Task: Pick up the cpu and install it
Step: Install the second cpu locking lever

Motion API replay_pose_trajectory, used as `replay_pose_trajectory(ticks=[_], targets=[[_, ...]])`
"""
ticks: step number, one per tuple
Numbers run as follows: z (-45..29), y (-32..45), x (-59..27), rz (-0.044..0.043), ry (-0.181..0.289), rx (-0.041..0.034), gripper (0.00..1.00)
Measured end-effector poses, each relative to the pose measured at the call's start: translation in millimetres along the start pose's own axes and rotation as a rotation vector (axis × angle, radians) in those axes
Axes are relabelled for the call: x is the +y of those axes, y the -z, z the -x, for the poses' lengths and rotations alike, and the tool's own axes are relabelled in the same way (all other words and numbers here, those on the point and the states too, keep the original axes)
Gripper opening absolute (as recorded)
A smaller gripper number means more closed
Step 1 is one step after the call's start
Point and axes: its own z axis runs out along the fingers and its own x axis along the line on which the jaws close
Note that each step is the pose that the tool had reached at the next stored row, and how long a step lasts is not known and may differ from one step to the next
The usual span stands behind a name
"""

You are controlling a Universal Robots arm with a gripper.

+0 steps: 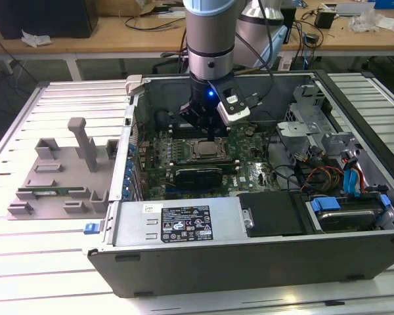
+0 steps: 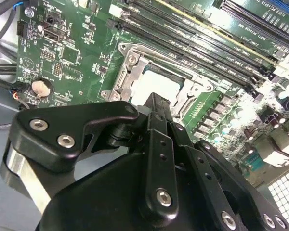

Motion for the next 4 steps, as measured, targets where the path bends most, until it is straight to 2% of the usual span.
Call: replay_pose_trajectory(ticks=[4], targets=[[0.0,0.0,0.1,0.0000,0.000,0.0000,0.11]])
